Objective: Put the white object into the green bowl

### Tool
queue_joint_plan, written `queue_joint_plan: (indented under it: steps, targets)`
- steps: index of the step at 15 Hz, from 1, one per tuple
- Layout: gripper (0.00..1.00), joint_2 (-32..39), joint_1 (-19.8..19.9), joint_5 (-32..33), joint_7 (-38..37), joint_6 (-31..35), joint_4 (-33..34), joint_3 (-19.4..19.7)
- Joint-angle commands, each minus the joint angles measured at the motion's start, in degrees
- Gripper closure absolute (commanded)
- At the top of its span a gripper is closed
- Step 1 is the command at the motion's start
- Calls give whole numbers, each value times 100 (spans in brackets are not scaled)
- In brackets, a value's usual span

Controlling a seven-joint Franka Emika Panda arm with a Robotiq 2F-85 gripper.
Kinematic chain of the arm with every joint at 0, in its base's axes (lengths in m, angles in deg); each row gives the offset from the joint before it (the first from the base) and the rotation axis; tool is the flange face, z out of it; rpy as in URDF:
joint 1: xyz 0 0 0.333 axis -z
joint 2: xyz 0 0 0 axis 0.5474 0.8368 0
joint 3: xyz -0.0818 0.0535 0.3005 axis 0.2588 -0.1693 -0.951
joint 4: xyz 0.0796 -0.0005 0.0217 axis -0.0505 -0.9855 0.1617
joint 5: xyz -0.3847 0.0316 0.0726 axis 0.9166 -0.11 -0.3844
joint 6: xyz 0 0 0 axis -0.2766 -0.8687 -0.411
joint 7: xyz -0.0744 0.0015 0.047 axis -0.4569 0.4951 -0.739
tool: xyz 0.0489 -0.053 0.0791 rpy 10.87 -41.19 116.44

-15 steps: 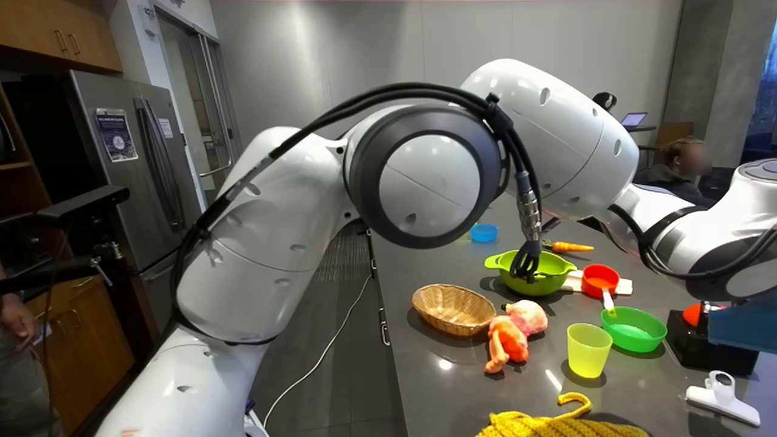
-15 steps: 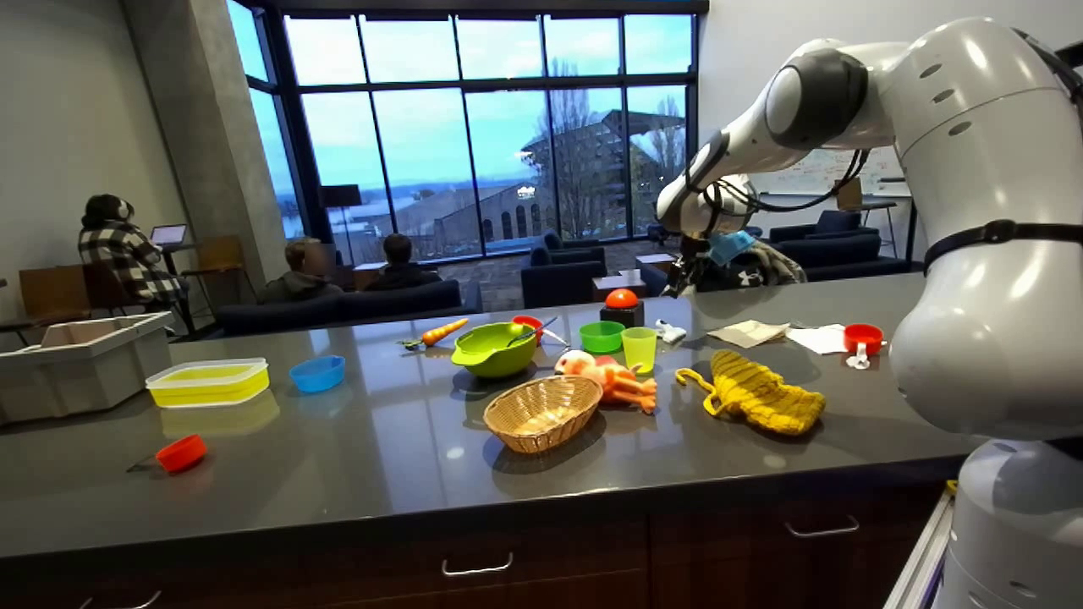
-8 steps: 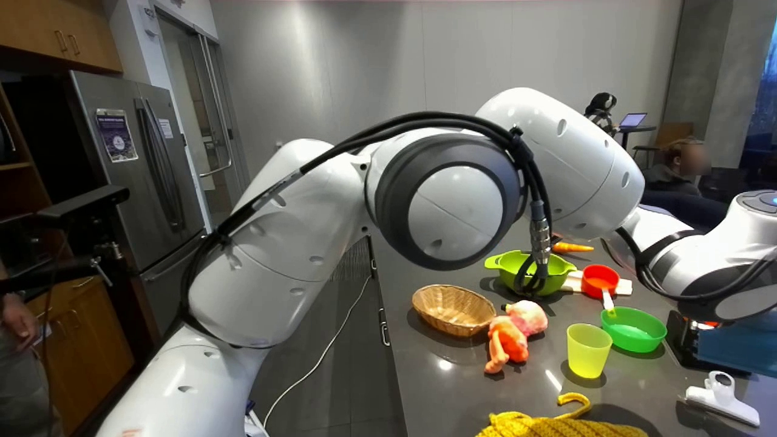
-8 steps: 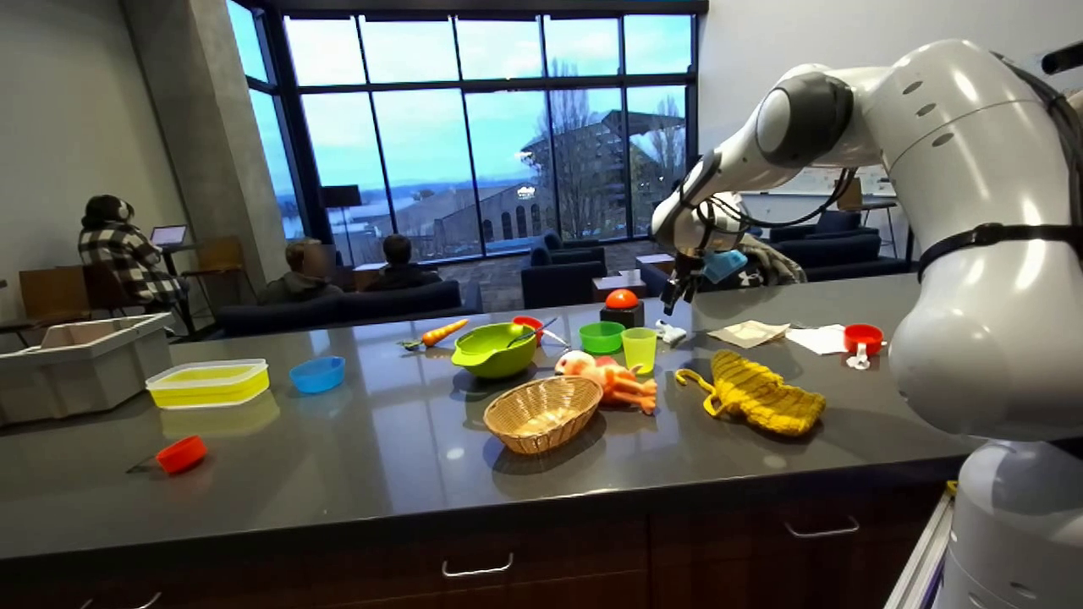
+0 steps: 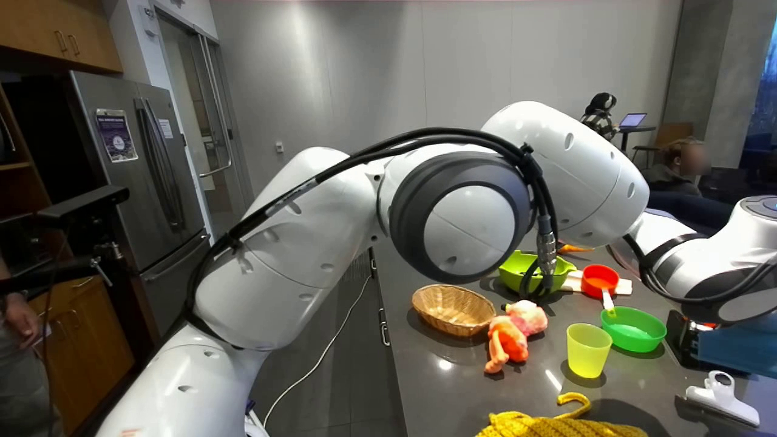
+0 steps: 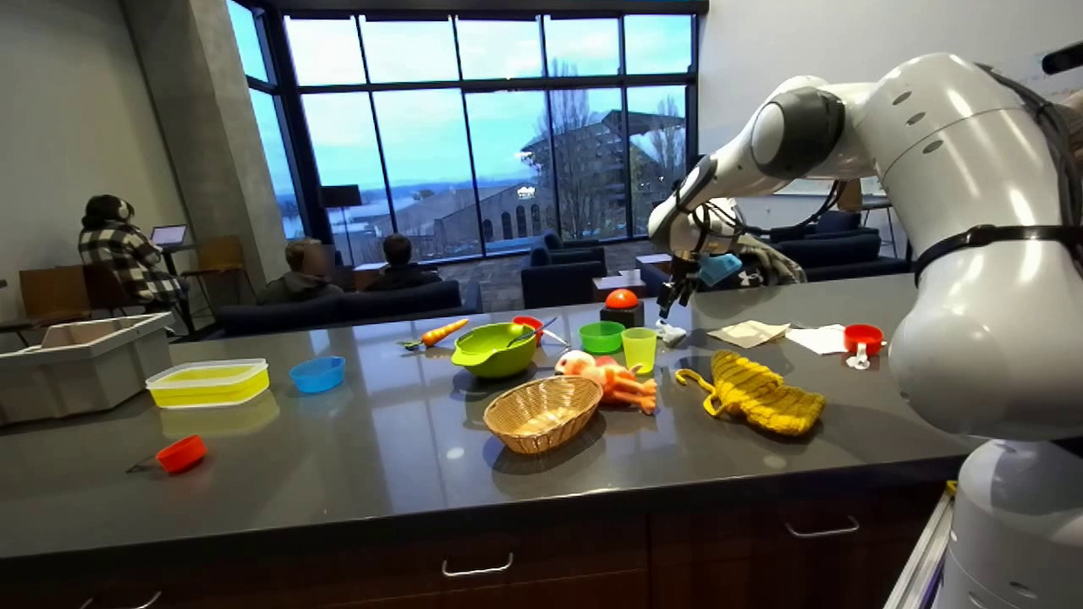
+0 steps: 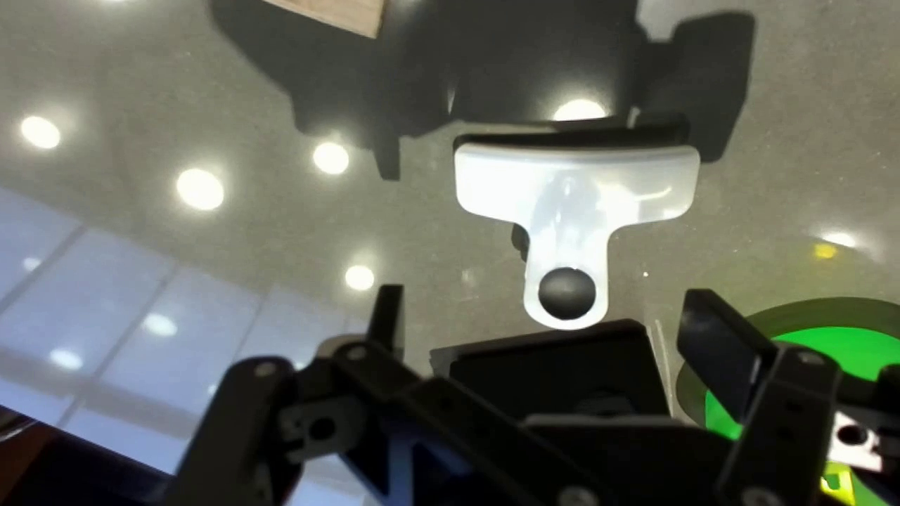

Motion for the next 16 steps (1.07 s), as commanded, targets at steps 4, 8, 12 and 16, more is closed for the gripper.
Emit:
queue_joint_plan:
  steps: [4,8,12,16]
  targets:
    - [0,378,-34,-59,87,-474,645,-18]
    - [0,544,-37,-62,91,-667,891,-25]
    - [0,678,-45,-60,103,-864,1097,-35]
    - [0,802,-112,-42,53,-1061,1307,-20]
